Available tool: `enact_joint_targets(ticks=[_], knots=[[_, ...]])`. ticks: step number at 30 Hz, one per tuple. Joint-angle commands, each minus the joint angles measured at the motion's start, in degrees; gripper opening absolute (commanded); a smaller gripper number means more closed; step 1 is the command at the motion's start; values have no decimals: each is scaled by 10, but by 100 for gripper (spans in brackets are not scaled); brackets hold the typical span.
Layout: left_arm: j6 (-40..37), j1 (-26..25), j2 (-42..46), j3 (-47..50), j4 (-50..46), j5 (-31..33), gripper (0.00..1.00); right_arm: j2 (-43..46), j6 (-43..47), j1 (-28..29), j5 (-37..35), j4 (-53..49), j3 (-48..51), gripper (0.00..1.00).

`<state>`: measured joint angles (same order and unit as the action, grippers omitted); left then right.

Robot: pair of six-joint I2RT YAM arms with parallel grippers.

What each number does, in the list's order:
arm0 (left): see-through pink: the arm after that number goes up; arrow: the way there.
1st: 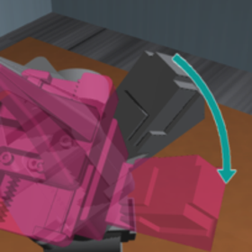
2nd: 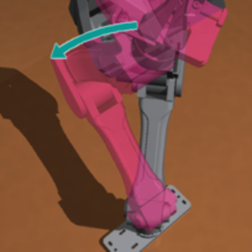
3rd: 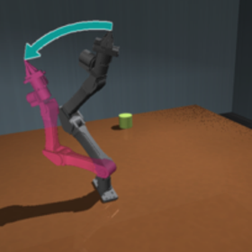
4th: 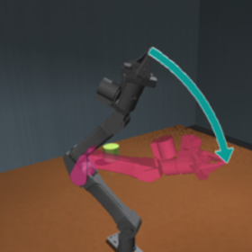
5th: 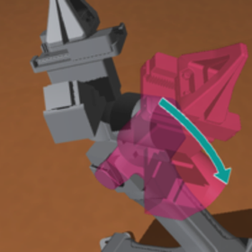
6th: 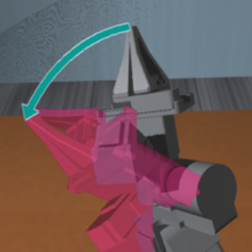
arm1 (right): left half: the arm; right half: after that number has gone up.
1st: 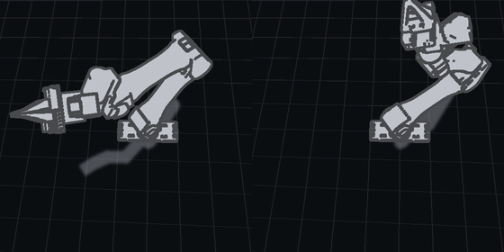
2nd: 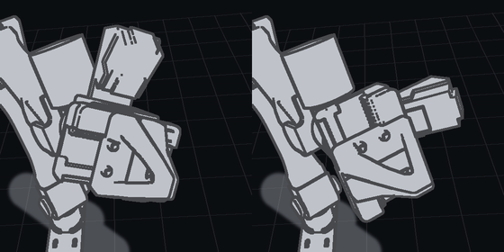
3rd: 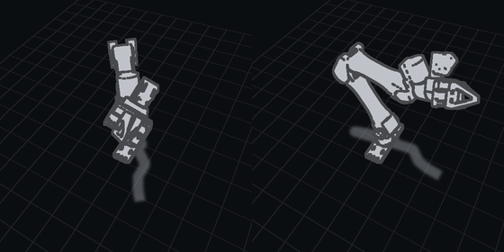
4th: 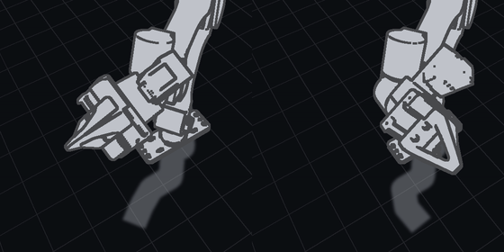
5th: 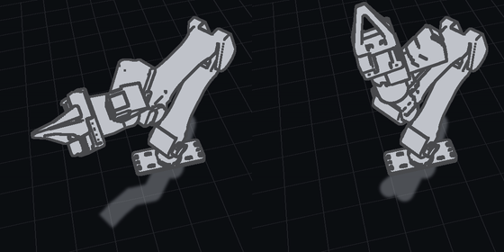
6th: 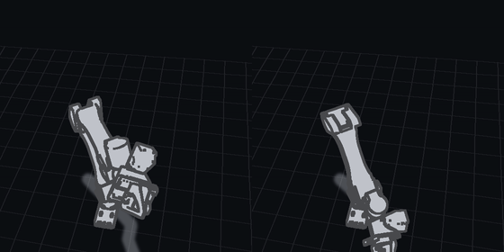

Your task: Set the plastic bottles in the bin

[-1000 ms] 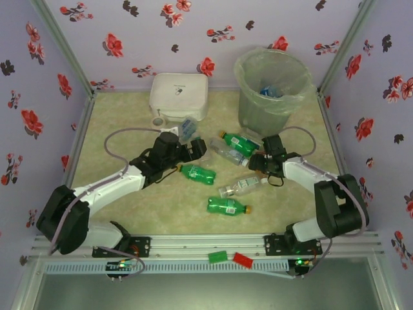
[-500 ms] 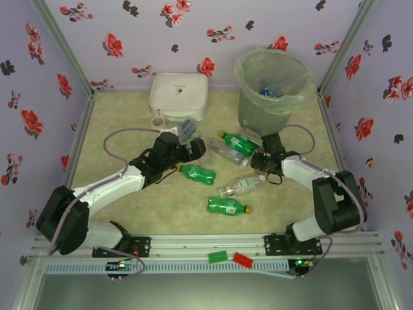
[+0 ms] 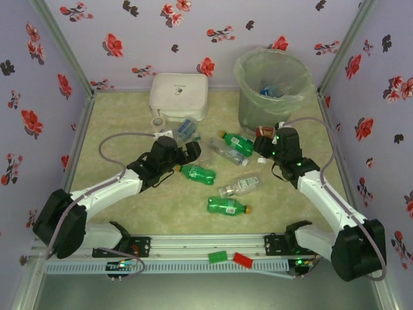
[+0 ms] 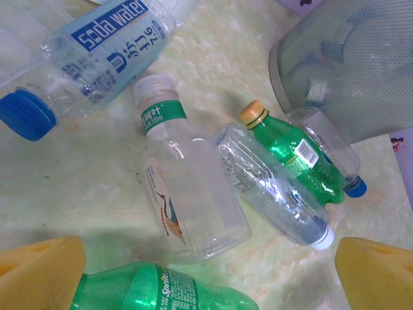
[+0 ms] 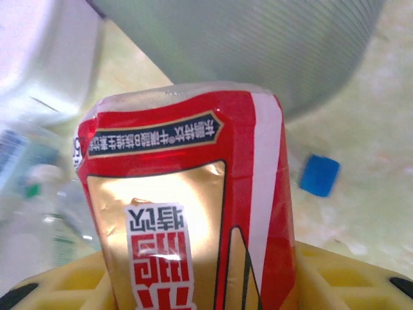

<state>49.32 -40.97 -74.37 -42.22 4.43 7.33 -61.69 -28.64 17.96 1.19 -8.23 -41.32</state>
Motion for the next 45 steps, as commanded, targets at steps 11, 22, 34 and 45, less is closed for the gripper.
enact_joint_targets(ticks=[11,22,34,45], knots=[[24,6,29,27,12,22,100,-31,28,15,83,-9,-209,47],[25,6,35,20,3,22,100,-156,84,-49,6,-40,-425,48],[33,6,26,-6,-15,8,100,-316,81,-81,-32,-42,-540,49],[34,5,63,8,-31,14,100,-390,82,-86,-37,-95,-612,72]])
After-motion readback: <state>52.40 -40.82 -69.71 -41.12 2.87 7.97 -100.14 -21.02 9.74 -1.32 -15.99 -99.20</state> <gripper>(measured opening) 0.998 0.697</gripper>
